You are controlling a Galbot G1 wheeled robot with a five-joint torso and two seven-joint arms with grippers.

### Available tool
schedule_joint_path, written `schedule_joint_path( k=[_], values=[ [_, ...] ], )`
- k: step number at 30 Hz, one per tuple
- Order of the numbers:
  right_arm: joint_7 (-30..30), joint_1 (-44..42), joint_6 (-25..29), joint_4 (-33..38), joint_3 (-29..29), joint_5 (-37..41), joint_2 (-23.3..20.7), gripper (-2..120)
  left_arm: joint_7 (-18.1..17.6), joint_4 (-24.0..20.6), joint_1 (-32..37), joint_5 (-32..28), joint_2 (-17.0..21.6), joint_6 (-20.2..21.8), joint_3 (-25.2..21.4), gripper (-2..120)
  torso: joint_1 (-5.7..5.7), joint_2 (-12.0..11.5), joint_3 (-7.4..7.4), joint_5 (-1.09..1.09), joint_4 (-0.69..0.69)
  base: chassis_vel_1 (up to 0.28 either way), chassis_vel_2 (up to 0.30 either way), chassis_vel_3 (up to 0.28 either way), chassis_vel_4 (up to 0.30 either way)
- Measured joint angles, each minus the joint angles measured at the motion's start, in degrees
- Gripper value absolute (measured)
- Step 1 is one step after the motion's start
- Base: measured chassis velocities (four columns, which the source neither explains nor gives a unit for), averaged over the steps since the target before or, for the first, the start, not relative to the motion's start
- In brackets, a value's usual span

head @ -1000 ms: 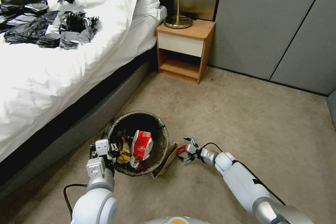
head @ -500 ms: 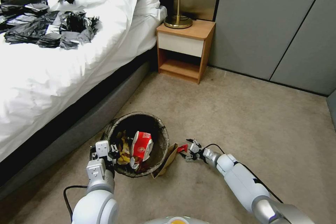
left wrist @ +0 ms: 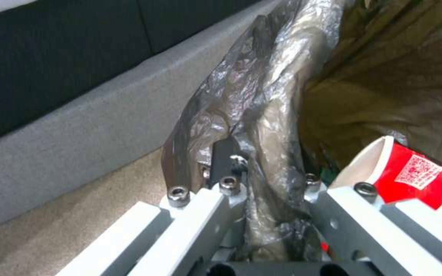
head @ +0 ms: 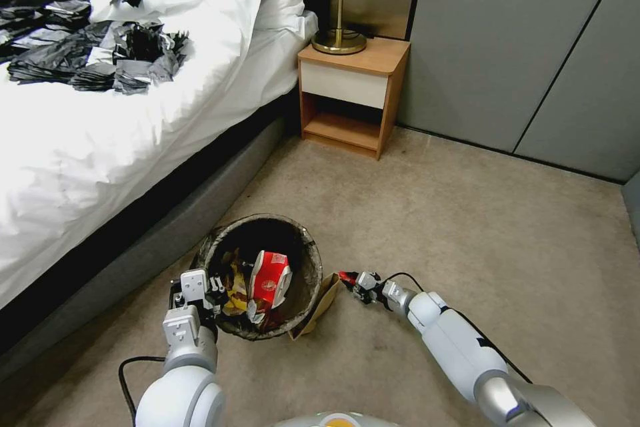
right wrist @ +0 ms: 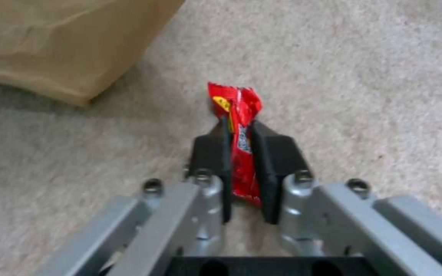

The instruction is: Pick up the trash bin, then pick up the garbage from the floor and place it into the trash bin.

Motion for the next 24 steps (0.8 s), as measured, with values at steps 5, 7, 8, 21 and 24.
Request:
schedule_joint_path(
  k=[5,7,8,21,24],
  values=[
    [0.03,-0.52,0.19,0.35,0.06,0.36,-0.35,0,0.0,0.02,-0.31,-0.03,0.01,-0.06,0.08,1,0.0,0.0,0.0,0.0,0.0,0.0,0.0,0.0,0.0],
    [0.03,-0.77,0.3,0.56,0.13,0.71,-0.66,0,0.02,0.22,-0.5,-0.06,0.01,-0.08,0.2,1,0.0,0.0,0.0,0.0,0.0,0.0,0.0,0.0,0.0],
    [0.05,-0.87,0.35,0.7,0.16,0.86,-0.84,0,0.02,0.36,-0.55,-0.07,0.01,-0.08,0.22,1,0.0,0.0,0.0,0.0,0.0,0.0,0.0,0.0,0.0],
    [1.95,-3.44,4.77,6.51,1.02,5.33,-1.3,0,0.02,0.7,-0.66,-0.18,0.35,-0.08,0.18,1,0.0,0.0,0.0,-0.01,0.0,0.0,0.0,0.0,0.0],
    [3.93,-7.25,7.06,15.05,1.05,11.27,-1.61,0,0.01,1.12,-0.8,-0.3,0.74,-0.04,0.18,1,0.0,0.0,0.0,0.0,0.0,0.0,0.0,0.0,0.0]
  ],
)
